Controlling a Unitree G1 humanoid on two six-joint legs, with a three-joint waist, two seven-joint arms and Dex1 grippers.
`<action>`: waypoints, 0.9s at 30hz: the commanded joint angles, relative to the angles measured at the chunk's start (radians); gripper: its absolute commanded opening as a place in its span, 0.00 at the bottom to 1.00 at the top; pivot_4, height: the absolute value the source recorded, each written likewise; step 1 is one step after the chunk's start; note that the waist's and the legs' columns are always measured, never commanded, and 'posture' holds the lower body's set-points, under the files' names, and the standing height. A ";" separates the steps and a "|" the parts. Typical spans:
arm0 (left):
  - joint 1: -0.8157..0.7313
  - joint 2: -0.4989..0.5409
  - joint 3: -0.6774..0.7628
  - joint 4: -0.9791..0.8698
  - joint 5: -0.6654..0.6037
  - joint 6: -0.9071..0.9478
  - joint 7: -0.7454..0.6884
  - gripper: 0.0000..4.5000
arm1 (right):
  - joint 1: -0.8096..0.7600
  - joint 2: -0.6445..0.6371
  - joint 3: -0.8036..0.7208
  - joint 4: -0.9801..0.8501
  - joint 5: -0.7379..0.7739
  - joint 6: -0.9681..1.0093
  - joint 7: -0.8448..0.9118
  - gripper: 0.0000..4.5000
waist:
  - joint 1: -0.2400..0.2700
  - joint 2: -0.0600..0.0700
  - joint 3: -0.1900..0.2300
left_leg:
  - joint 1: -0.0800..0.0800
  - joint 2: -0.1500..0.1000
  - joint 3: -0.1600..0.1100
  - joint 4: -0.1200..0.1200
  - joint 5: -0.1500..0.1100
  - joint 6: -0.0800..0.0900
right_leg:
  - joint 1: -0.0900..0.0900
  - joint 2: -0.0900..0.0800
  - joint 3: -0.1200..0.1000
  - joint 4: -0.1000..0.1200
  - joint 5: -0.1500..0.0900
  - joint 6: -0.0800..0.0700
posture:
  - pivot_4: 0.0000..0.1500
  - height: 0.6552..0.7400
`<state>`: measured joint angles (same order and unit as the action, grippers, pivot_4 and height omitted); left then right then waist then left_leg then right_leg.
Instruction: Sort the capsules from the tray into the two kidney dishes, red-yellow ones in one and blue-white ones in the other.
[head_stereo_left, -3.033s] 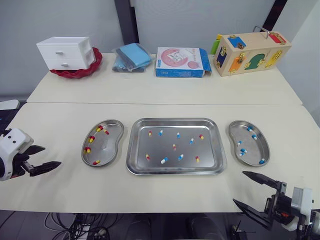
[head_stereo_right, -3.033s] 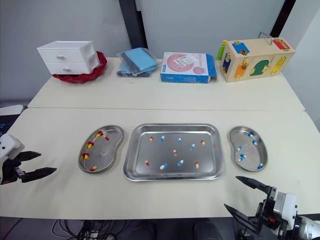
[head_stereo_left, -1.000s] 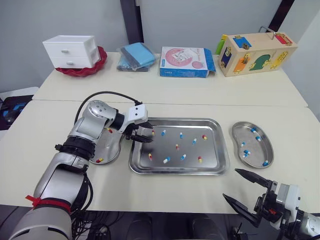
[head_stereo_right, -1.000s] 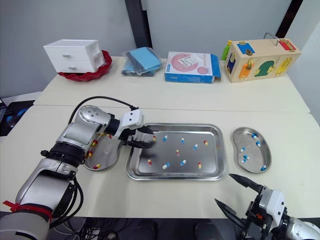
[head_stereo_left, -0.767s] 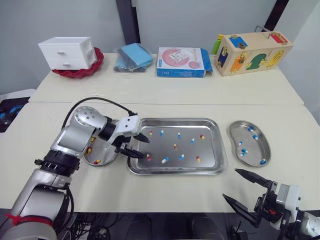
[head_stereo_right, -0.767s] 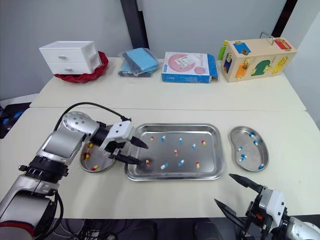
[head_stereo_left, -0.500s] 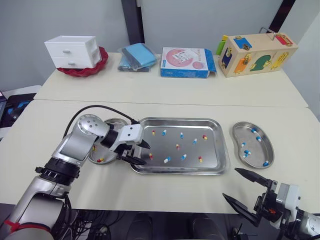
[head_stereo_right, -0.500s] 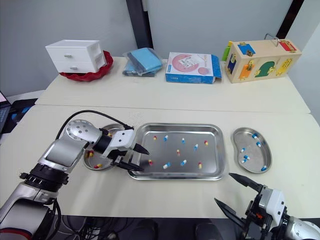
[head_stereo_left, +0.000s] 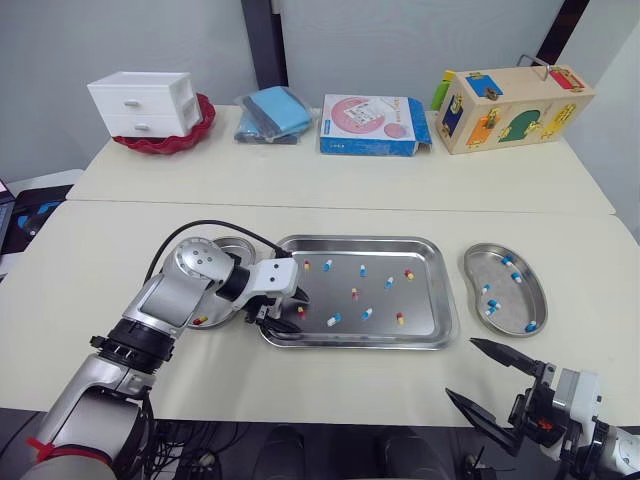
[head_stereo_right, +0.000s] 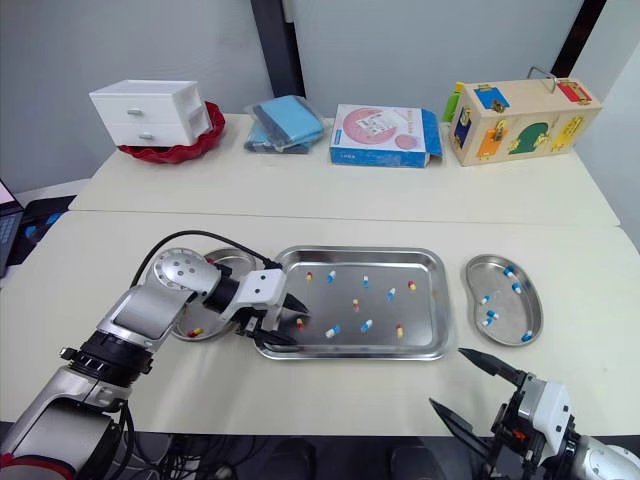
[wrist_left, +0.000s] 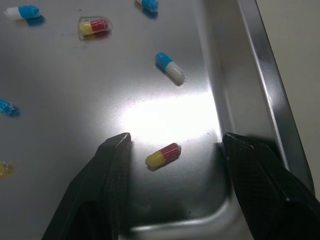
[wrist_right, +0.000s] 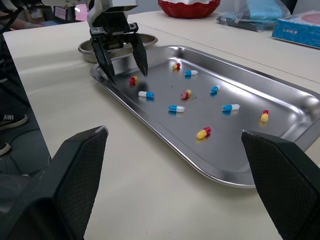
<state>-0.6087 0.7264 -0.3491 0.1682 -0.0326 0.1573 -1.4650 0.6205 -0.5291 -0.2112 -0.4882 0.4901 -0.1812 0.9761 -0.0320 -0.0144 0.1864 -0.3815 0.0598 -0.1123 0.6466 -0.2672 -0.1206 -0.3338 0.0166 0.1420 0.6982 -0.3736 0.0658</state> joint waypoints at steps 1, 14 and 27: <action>-0.002 0.005 -0.004 0.018 0.020 -0.045 0.009 0.67 | 0.012 0.005 -0.004 -0.019 -0.003 -0.020 -0.008 1.00 | 0.000 0.000 0.000 | 0.000 0.000 0.000 0.000 0.000 0.000 | 0.000 0.000 0.000 0.000 0.000 0.000 | 1.00 1.00; -0.008 -0.003 -0.010 0.058 0.041 -0.091 0.010 0.19 | 0.008 0.000 -0.005 -0.021 -0.007 -0.018 -0.022 1.00 | 0.000 0.000 0.000 | 0.000 0.000 0.000 0.000 0.000 0.000 | 0.000 0.000 0.000 0.000 0.000 0.000 | 1.00 1.00; -0.006 0.000 -0.012 0.062 0.046 -0.096 0.009 0.19 | -0.003 -0.004 -0.002 -0.021 -0.009 -0.010 -0.030 1.00 | 0.000 0.000 0.000 | 0.001 0.000 0.000 0.000 0.000 0.000 | 0.000 0.000 0.000 0.000 0.000 0.000 | 1.00 1.00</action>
<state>-0.6132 0.7209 -0.3495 0.2270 -0.0064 0.0590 -1.4577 0.6168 -0.5288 -0.2095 -0.4882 0.4834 -0.1858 0.9524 -0.0321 -0.0140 0.1862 -0.3810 0.0598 -0.1123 0.6466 -0.2671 -0.1204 -0.3333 0.0166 0.1420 0.6983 -0.3736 0.0658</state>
